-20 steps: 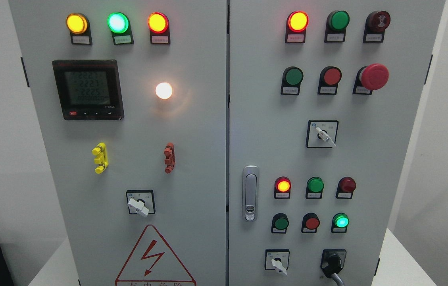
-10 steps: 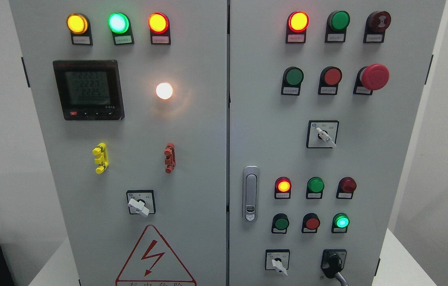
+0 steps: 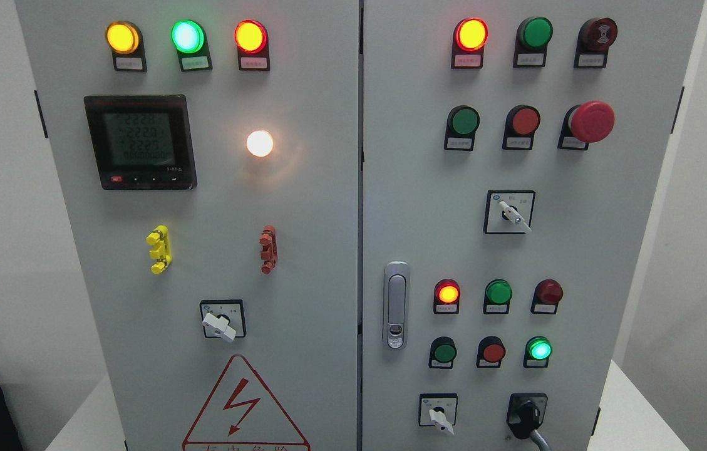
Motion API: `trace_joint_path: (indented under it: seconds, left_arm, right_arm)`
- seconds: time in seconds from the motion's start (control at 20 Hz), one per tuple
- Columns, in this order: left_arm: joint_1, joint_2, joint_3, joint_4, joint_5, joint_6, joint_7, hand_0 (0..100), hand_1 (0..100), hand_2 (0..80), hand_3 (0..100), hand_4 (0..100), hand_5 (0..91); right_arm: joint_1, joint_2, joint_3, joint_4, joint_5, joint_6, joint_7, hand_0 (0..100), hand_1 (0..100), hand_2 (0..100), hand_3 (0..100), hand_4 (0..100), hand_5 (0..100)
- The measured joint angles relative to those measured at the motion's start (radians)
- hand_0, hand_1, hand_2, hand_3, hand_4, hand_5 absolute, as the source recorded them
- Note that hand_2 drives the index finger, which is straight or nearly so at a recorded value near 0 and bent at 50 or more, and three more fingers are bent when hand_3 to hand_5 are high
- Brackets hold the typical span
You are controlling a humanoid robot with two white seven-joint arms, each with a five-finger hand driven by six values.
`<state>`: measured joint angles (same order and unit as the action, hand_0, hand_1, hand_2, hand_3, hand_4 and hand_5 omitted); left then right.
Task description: Trip black knob to open circuit
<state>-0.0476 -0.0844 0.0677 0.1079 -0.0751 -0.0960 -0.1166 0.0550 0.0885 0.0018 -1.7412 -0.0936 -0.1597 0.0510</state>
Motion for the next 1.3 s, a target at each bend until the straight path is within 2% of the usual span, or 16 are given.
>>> trace_joint_path:
  seconds: [1.3]
  left_arm:
    - [0.000, 0.000, 0.000, 0.000, 0.000, 0.000, 0.000, 12, 39, 0.0, 0, 0, 0.0]
  right_arm:
    - [0.000, -0.007, -0.002, 0.003, 0.000, 0.002, -0.001, 0, 4, 9, 100, 100, 99]
